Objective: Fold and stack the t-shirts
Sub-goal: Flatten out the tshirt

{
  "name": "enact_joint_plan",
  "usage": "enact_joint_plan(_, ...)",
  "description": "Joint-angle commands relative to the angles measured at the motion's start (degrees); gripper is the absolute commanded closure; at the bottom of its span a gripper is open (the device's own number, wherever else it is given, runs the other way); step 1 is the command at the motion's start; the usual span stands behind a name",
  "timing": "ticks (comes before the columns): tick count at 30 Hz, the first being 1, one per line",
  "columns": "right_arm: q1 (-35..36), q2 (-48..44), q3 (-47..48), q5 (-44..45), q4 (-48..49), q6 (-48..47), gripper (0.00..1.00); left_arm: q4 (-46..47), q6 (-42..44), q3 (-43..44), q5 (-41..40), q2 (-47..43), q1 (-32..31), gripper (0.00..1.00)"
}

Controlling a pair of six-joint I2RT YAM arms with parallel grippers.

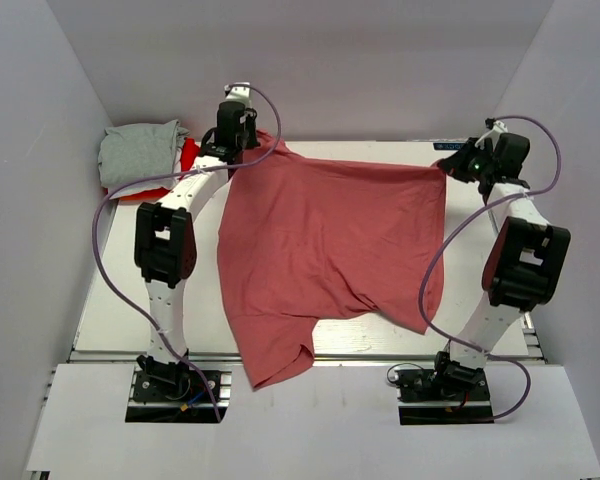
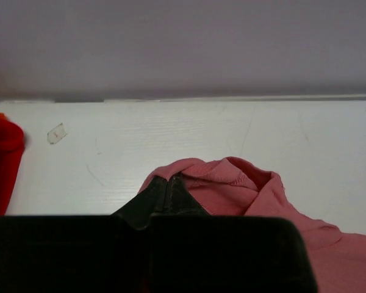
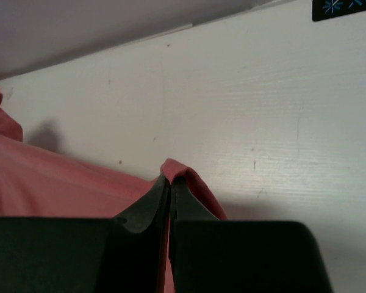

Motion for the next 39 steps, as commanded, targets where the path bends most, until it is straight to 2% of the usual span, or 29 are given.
enact_joint_plan(1,0.1,3.8,5.9,-0.8,0.1,-0.5,1.0,1.1,-0.9,4.8,2.3,1.7,0.9,1.0)
enact_joint_plan(8,2.1,13.5,15.4,3.8,2.8,-0.8,1.0,2.6,-0.9,15.9,8.6,13.5,2.6,0.99)
enact_joint_plan(10,3.6,17.5,18.9,6.8,2.5,-1.0,0.97,3.9,-2.5,20.6,9.4,18.2,3.2,0.78)
enact_joint_plan(11,3.9,18.7,21.7,7.5,2.2,-0.9,0.9,4.6,-3.4,22.2,9.4,19.8,3.2,0.62)
enact_joint_plan(12,4.2,19.8,25.8,8.5,1.8,-0.9,0.81,4.6,-4.6,25.3,9.4,21.3,3.9,0.03)
enact_joint_plan(13,4.7,22.3,28.1,10.8,-0.3,-1.7,0.69,5.1,-7.7,26.8,9.4,22.7,3.9,0.0)
enact_joint_plan(15,5.0,27.0,37.5,16.1,-3.9,-2.0,0.57,5.7,-10.3,30.0,10.1,25.8,4.7,0.0)
enact_joint_plan(16,5.4,27.8,39.3,16.9,-7.4,-2.6,0.44,6.4,-11.2,30.5,10.8,25.8,5.2,0.0)
enact_joint_plan(18,5.7,28.5,42.7,20.0,-10.4,-3.5,0.3,7.3,-11.8,30.5,10.8,25.8,5.2,0.0)
enact_joint_plan(19,5.9,28.1,42.2,20.6,-10.9,-4.9,0.17,7.3,-11.8,30.5,10.8,24.8,5.8,0.0)
enact_joint_plan(20,6.1,26.0,41.6,23.0,-11.0,-6.2,0.1,7.3,-11.8,28.3,10.0,23.8,5.8,0.0)
enact_joint_plan(25,6.1,21.6,34.8,25.5,-15.7,-8.8,0.1,6.3,-10.6,21.0,8.0,16.1,6.3,0.0)
enact_joint_plan(27,6.2,18.8,33.1,27.3,-20.9,-9.7,0.1,3.9,-10.0,17.8,8.7,12.0,6.3,0.0)
enact_joint_plan(29,6.2,15.7,29.1,28.4,-23.8,-9.2,0.1,0.1,-9.4,13.9,10.0,8.8,6.3,0.0)
enact_joint_plan(30,6.2,10.9,27.0,28.3,-24.2,-8.3,0.1,-1.3,-9.4,12.3,10.7,5.3,6.3,0.0)
enact_joint_plan(31,6.1,9.3,20.2,27.7,-24.5,-7.8,0.1,-2.4,-9.4,10.4,11.5,3.4,6.3,0.0)
enact_joint_plan(33,6.2,5.4,12.9,27.1,-24.6,-4.9,0.1,-5.3,-8.7,3.1,15.9,-0.7,5.5,0.0)
enact_joint_plan(34,6.2,-0.4,8.8,27.0,-26.9,-3.7,0.1,-6.2,-8.7,0.6,16.9,-4.9,4.9,0.0)
enact_joint_plan(37,6.2,-9.6,-0.4,24.8,-30.6,1.0,0.1,-9.2,-10.8,-11.6,23.2,-11.2,4.2,0.0)
enact_joint_plan(38,6.3,-13.1,-7.0,24.1,-31.4,2.1,0.1,-9.2,-11.6,-18.9,24.5,-15.5,4.2,0.0)
enact_joint_plan(39,6.2,-14.7,-9.3,24.0,-33.3,3.7,0.1,-10.4,-11.6,-22.2,26.9,-17.4,3.6,0.0)
